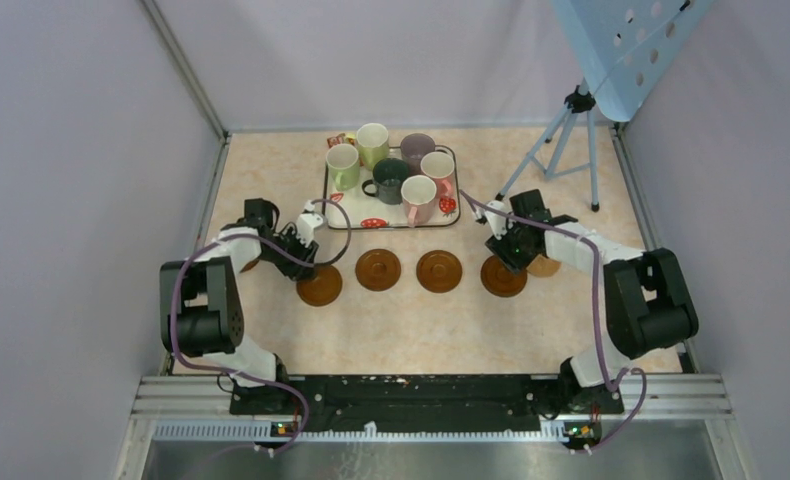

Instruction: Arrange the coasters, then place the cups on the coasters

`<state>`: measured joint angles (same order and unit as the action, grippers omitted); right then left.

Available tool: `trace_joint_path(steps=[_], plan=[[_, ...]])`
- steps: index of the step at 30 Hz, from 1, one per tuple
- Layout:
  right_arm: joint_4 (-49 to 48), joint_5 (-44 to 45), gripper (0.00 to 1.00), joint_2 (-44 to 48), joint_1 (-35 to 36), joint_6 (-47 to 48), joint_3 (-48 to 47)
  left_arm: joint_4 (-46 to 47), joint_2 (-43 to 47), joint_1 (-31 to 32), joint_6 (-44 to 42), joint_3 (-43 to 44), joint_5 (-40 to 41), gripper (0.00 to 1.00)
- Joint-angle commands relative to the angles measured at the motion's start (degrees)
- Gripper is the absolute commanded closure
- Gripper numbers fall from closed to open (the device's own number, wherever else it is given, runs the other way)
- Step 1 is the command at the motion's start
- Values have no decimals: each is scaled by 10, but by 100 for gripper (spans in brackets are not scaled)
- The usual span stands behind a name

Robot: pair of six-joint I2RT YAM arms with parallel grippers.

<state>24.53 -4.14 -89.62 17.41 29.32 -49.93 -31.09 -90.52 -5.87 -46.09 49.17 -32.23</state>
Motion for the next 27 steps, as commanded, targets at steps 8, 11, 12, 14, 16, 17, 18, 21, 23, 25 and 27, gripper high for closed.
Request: trace_joint_path(steps=[8,11,12,14,16,17,18,21,23,25,27], plan=[[20,16,57,-36,-20,-4,-11,85,-50,41,60,19,43,62],[15,12,57,-45,-9,-9,-21,88,-58,40,61,31,61,62],[14,11,57,-48,-7,-12,-24,85,-59,39,60,35,64,62],[11,10,57,-55,-1,-20,-30,79,-62,35,56,40,66,63],[8,8,57,-61,6,-24,-34,70,-60,30,44,42,68,63],[7,7,57,-62,9,-25,-33,68,-59,25,40,41,68,63],[5,6,57,-62,14,-26,-33,63,-58,22,35,40,70,63],[-1,4,58,-64,27,-31,-33,54,-52,12,23,36,72,63],[-4,4,58,-69,29,-37,-35,51,-46,8,15,31,75,63],[-6,4,58,-75,29,-39,-40,50,-43,4,12,28,79,63],[-11,3,58,-79,30,-41,-45,48,-41,0,10,27,80,63]])
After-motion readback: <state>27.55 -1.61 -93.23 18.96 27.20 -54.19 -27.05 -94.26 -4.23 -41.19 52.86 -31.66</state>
